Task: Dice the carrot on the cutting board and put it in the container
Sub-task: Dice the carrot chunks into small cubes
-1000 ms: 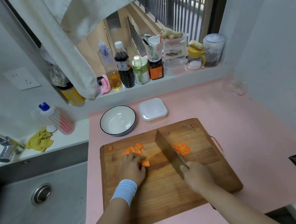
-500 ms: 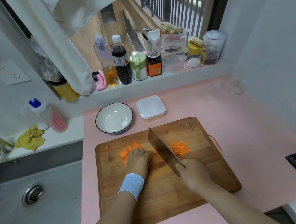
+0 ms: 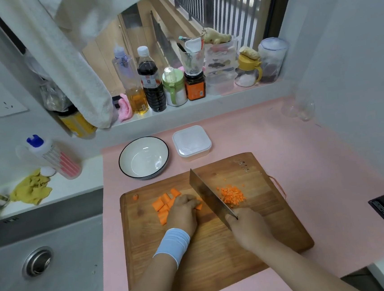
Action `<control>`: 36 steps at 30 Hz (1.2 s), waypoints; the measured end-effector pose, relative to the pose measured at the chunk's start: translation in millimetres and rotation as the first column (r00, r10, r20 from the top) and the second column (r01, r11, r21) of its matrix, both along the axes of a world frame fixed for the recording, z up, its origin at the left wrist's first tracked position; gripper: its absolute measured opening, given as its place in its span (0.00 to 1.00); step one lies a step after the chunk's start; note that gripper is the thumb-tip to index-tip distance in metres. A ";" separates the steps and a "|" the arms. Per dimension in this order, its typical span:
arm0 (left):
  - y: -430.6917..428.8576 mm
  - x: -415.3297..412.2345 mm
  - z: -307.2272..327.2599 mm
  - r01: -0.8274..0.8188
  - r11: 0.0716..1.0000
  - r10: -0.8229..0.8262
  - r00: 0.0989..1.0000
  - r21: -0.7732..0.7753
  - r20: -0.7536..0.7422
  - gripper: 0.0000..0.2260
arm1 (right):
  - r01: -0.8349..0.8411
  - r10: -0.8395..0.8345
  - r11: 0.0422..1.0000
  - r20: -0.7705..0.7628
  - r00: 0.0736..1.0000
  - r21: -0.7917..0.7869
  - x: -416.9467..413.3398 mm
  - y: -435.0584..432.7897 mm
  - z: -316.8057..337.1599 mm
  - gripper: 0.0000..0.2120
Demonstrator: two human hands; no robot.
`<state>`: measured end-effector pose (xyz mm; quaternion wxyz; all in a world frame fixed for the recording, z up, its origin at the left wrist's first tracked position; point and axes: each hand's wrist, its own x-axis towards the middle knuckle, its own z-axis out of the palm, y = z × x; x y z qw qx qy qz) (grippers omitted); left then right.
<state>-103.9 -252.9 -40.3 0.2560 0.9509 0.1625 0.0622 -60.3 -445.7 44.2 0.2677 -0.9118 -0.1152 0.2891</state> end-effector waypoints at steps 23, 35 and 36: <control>-5.3 -5.5 -25.0 0.250 0.960 -0.275 0.920 0.124 0.279 0.03 | -0.123 0.139 0.985 0.127 0.982 -0.125 8.1 -1.1 3.5 0.14; -7.9 -7.3 -35.8 0.266 0.959 -0.283 0.893 0.098 0.349 0.08 | -0.277 0.326 0.942 0.332 0.885 -0.188 -5.9 -17.8 4.5 0.17; -8.1 -7.5 -35.2 0.267 0.959 -0.284 0.889 0.098 0.360 0.08 | -0.282 0.334 0.939 0.329 0.883 -0.197 -6.0 -18.9 5.0 0.18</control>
